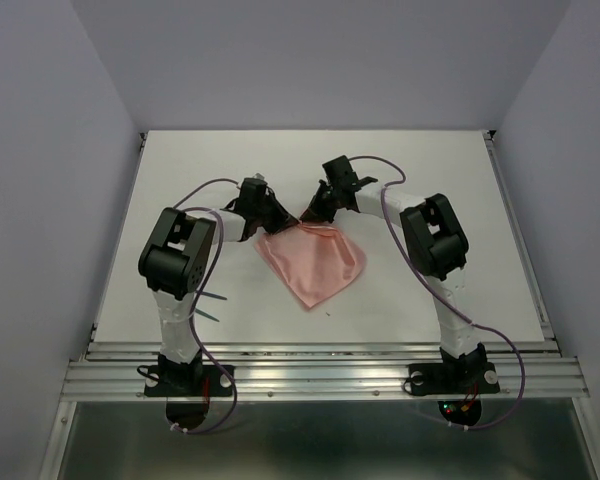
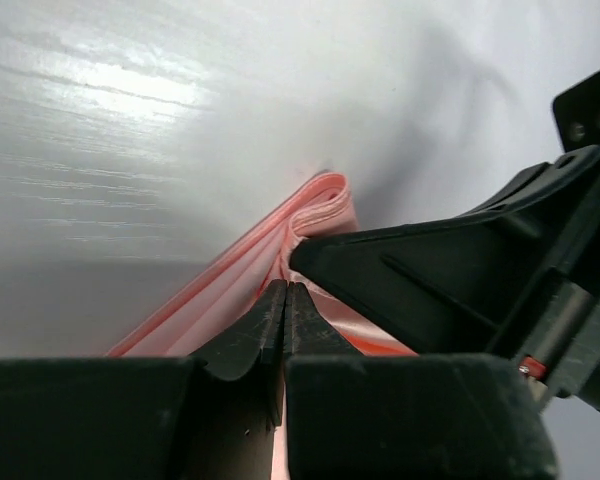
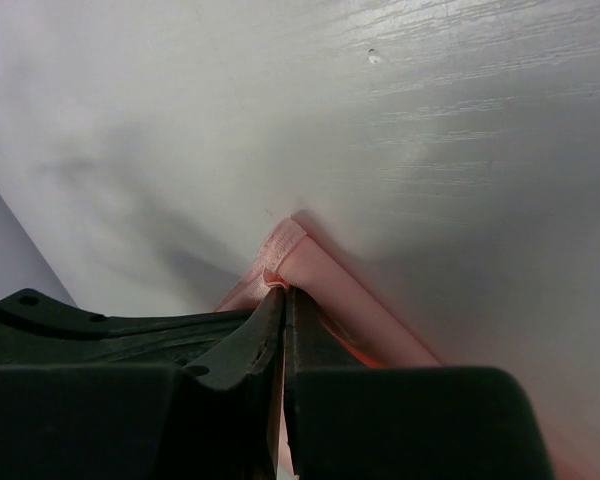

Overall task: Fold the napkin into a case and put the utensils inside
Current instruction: Fold the lower triangle-folded napkin at the center of the board.

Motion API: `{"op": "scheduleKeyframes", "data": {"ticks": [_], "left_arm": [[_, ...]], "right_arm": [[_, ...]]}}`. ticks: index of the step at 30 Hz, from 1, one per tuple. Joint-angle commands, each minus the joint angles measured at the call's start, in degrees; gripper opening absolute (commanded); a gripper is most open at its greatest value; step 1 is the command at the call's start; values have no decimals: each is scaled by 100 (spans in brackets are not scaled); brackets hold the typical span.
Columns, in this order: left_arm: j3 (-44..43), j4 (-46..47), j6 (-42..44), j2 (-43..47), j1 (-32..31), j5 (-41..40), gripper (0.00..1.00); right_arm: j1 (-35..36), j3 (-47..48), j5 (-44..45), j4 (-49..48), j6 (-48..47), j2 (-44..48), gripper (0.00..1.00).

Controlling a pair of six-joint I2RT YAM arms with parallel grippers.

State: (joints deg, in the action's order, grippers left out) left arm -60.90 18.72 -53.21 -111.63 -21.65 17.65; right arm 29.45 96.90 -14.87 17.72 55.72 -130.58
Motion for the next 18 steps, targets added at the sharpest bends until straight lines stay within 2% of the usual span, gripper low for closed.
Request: {"op": "scheduleKeyframes", "data": {"ticks": [1, 10, 15, 18], "left_arm": [[-238, 220, 21, -60, -24, 98, 8], [-1, 553, -119, -139, -24, 265, 7], [474, 1264, -146, 273, -50, 432, 7], [571, 1336, -111, 458, -102, 485, 8]], "right_arm": [[43, -101, 72, 153, -79, -187, 4], [43, -128, 55, 127, -88, -195, 5], [43, -119, 55, 127, -97, -187, 4], [43, -136, 168, 136, -114, -143, 4]]}}
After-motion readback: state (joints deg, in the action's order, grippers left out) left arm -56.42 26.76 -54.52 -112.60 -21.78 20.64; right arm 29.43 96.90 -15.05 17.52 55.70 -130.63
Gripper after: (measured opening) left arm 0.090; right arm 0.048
